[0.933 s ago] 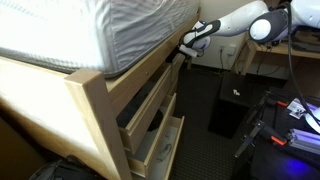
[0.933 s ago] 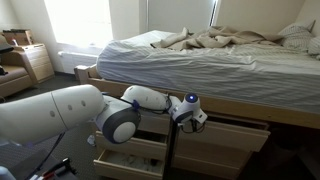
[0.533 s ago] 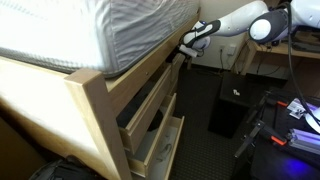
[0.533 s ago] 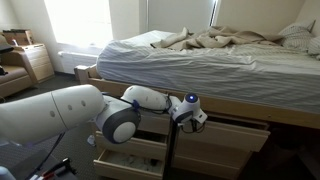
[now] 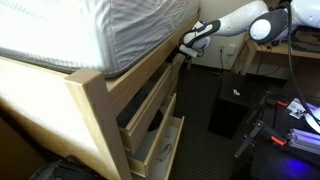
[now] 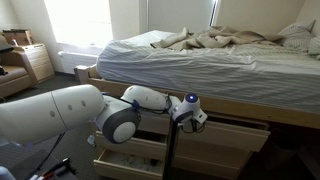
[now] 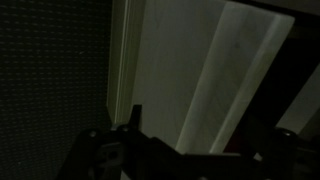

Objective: Open the topmost drawers fully

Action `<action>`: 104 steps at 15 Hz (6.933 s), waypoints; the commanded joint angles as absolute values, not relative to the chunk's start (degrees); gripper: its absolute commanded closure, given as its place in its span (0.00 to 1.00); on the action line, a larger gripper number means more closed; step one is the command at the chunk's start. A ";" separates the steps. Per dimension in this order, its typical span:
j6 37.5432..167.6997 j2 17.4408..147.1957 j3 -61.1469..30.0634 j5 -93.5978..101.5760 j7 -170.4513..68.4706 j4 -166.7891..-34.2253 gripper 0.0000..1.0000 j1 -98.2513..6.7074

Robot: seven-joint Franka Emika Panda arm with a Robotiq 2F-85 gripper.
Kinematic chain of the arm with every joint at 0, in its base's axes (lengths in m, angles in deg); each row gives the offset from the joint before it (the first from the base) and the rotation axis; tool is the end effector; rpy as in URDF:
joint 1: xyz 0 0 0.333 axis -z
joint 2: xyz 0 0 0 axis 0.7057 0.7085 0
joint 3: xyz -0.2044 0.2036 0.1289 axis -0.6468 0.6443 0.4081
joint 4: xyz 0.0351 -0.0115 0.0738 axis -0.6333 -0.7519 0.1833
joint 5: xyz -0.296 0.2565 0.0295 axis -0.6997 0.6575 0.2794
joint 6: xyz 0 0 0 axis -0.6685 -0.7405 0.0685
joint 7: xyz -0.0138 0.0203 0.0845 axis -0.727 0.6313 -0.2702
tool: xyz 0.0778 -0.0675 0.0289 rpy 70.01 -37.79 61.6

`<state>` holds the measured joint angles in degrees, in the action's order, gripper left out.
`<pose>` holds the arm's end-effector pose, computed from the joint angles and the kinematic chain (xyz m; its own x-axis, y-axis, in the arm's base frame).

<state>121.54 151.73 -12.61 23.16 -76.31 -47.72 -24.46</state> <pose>0.7530 -0.2959 0.0640 0.3821 -0.8805 0.2805 -0.7849 -0.4694 -0.4043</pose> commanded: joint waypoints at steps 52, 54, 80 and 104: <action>124.28 148.35 -25.50 20.56 -85.92 -58.88 0.00 -26.83; 124.92 147.00 -26.84 20.56 -86.80 -60.86 0.00 -27.10; 146.71 129.06 -48.34 20.51 -85.19 -102.80 0.00 -42.86; 151.44 94.97 -3.53 -15.72 -76.93 -124.70 0.00 -1.53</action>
